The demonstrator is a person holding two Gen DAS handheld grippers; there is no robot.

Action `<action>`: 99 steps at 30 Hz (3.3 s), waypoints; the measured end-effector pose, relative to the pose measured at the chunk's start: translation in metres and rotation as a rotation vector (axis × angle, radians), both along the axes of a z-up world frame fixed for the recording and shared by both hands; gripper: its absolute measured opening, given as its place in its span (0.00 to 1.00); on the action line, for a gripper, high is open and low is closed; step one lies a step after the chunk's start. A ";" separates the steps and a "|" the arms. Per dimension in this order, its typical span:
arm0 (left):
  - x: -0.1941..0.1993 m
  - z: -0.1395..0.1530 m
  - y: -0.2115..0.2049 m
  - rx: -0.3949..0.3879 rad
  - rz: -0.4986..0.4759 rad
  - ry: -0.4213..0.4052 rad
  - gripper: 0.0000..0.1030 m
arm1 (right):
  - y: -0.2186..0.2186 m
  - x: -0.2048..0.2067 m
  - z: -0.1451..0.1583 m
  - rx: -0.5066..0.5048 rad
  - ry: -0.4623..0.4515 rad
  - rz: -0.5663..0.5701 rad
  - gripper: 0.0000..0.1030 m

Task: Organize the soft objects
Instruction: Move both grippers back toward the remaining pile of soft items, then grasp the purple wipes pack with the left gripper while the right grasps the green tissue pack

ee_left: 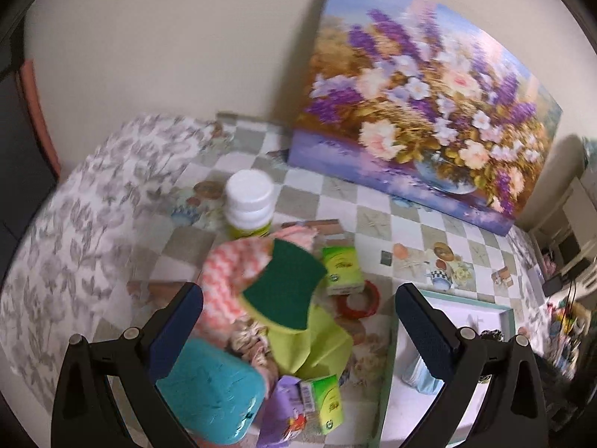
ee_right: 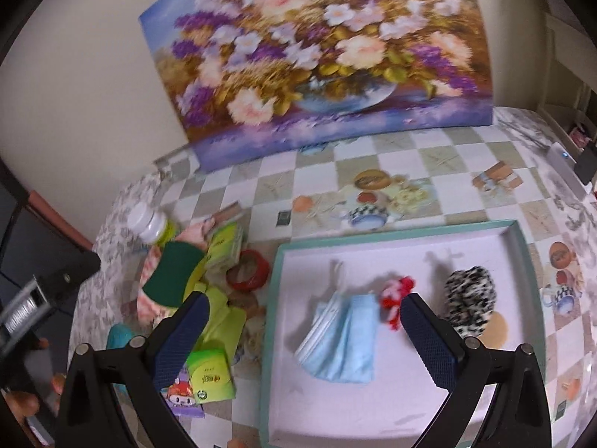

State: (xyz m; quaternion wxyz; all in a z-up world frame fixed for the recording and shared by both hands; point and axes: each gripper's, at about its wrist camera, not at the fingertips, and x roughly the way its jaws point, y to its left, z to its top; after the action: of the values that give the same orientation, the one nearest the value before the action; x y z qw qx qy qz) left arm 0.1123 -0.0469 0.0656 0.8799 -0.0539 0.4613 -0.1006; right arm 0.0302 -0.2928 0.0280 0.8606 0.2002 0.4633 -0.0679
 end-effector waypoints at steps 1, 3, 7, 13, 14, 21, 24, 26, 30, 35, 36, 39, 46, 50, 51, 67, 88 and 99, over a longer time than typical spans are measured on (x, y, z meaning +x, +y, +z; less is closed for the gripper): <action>0.002 -0.002 0.005 -0.017 0.016 0.026 1.00 | 0.009 0.003 -0.003 -0.004 0.015 0.022 1.00; 0.006 -0.009 0.016 -0.066 0.046 0.079 1.00 | 0.019 0.003 -0.007 -0.018 0.026 0.047 1.00; 0.004 -0.012 0.024 -0.066 0.061 0.092 1.00 | 0.045 0.006 -0.017 -0.043 0.049 0.109 1.00; -0.003 -0.010 0.026 -0.029 0.056 0.055 0.99 | 0.072 0.005 -0.026 -0.090 0.052 0.174 1.00; -0.006 -0.010 0.027 -0.023 0.062 0.049 0.99 | 0.075 0.005 -0.026 -0.096 0.047 0.185 1.00; -0.034 -0.013 0.046 -0.006 0.128 0.001 0.99 | 0.094 -0.006 -0.019 -0.165 0.002 0.241 1.00; -0.050 -0.014 0.054 0.000 0.165 -0.021 0.99 | 0.098 -0.010 -0.020 -0.171 0.006 0.249 1.00; -0.061 -0.013 0.058 0.017 0.190 -0.046 0.99 | 0.097 -0.012 -0.026 -0.131 0.029 0.241 1.00; -0.076 -0.017 0.064 0.061 0.214 -0.056 0.99 | 0.095 -0.018 -0.033 -0.081 0.049 0.246 0.94; -0.086 -0.039 0.070 0.045 0.215 0.045 0.99 | 0.094 -0.024 -0.046 -0.012 0.095 0.262 0.83; -0.088 -0.045 0.069 0.056 0.216 0.069 0.99 | 0.095 -0.024 -0.048 0.000 0.098 0.273 0.81; -0.092 -0.054 0.064 0.090 0.209 0.113 0.99 | 0.096 -0.025 -0.053 0.042 0.103 0.289 0.78; -0.096 -0.072 0.050 0.003 0.170 0.220 0.98 | 0.093 -0.020 -0.066 0.120 0.137 0.303 0.70; -0.095 -0.085 0.045 -0.035 0.173 0.272 0.85 | 0.094 -0.015 -0.073 0.147 0.156 0.307 0.67; -0.094 -0.087 0.046 -0.049 0.177 0.286 0.85 | 0.094 -0.014 -0.075 0.153 0.163 0.310 0.67; -0.089 -0.098 0.057 -0.139 0.248 0.316 0.76 | 0.108 0.003 -0.094 0.197 0.201 0.355 0.66; -0.086 -0.109 0.048 -0.146 0.228 0.339 0.66 | 0.092 -0.001 -0.089 0.205 0.179 0.296 0.49; -0.084 -0.122 0.037 -0.136 0.179 0.372 0.66 | 0.065 -0.020 -0.058 0.183 0.122 0.227 0.49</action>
State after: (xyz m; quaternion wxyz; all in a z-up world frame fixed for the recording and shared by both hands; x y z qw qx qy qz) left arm 0.0282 -0.0102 -0.0566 0.7792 -0.1715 0.6014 -0.0414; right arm 0.0102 -0.2274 -0.0304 0.8110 0.2198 0.5388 0.0604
